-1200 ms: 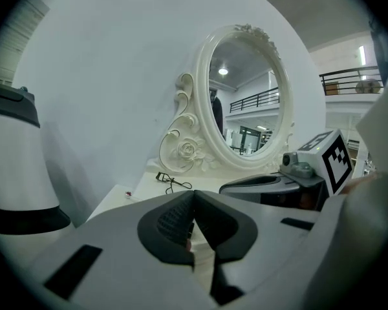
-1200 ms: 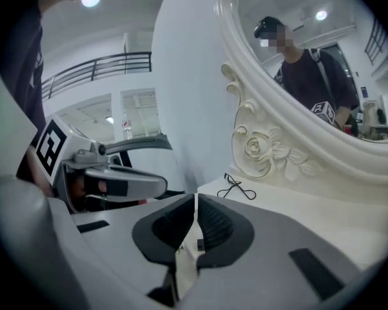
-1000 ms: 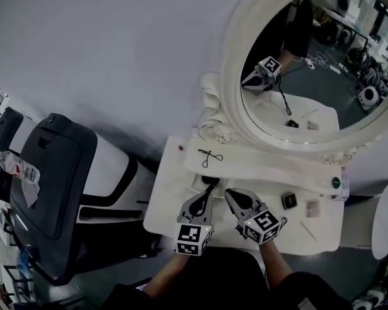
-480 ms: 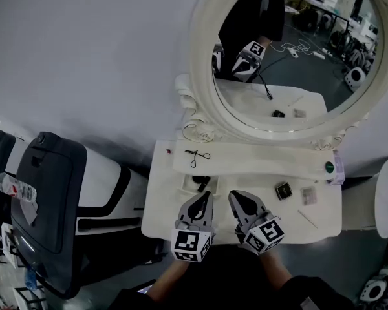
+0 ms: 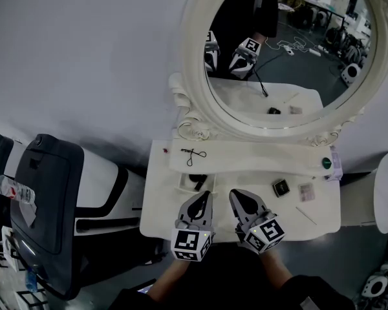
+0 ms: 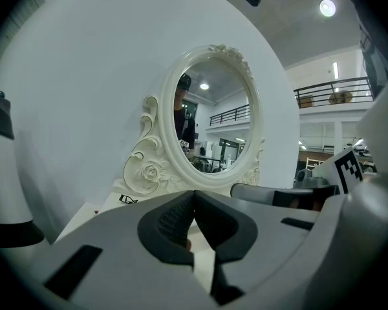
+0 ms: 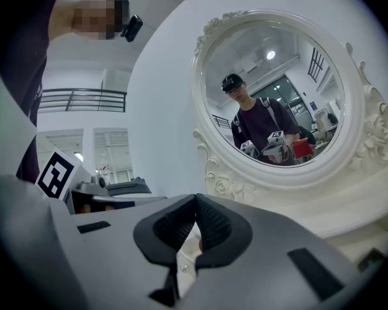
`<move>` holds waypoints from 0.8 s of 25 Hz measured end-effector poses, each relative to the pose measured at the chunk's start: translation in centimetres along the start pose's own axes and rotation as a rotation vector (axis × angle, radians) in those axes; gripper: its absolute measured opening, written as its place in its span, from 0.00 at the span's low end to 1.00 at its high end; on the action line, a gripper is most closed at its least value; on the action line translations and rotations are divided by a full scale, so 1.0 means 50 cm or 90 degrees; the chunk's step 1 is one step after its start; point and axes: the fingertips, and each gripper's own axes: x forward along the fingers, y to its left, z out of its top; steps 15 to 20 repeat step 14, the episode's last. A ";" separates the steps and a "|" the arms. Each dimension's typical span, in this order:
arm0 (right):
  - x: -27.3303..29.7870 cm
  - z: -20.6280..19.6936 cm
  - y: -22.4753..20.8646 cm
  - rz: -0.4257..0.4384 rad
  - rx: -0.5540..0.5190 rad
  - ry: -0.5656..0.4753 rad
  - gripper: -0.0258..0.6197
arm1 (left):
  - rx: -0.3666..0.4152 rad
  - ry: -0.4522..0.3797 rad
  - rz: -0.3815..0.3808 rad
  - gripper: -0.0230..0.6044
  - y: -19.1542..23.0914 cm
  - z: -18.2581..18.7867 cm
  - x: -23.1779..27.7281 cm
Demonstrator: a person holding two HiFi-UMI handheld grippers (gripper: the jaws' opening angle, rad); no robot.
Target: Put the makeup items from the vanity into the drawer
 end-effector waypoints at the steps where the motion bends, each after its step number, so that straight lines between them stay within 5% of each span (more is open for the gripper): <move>1: -0.001 0.000 0.000 0.000 0.000 0.000 0.08 | 0.000 0.000 0.000 0.06 0.000 0.000 0.000; 20: -0.012 -0.001 0.004 0.000 0.002 0.000 0.08 | 0.002 -0.001 0.004 0.06 -0.006 -0.004 -0.009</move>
